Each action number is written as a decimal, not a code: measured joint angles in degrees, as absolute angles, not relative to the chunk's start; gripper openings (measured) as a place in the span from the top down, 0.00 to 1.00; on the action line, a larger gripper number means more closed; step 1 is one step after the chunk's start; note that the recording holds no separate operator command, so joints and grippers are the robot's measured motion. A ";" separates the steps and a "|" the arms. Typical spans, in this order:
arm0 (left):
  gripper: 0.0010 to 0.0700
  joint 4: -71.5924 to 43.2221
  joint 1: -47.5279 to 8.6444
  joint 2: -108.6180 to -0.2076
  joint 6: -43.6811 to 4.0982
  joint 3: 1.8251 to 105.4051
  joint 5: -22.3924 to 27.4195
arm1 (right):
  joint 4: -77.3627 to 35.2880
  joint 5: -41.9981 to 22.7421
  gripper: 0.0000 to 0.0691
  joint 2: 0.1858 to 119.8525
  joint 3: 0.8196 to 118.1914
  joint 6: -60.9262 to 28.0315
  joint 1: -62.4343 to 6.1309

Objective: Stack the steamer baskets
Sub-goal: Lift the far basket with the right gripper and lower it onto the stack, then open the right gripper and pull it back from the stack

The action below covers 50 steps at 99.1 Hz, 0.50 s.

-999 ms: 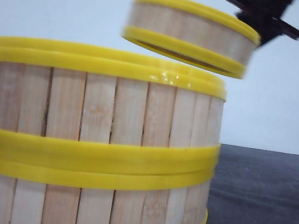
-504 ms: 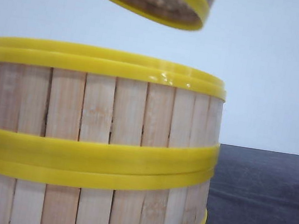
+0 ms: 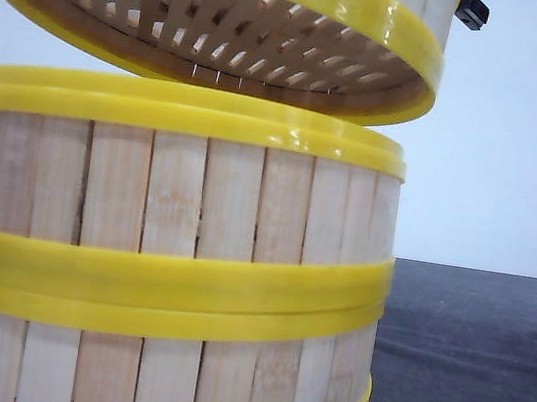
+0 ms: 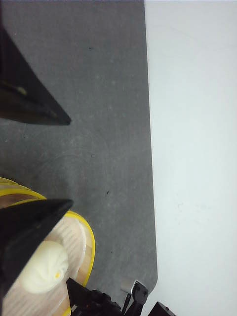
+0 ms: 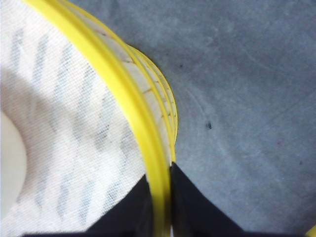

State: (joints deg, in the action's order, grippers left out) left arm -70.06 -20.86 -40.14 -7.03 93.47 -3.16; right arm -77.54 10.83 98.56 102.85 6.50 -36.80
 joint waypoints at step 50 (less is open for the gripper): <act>0.62 -70.11 -20.86 -40.12 -7.05 93.47 -3.07 | -77.54 10.31 0.97 103.94 102.87 6.96 -38.70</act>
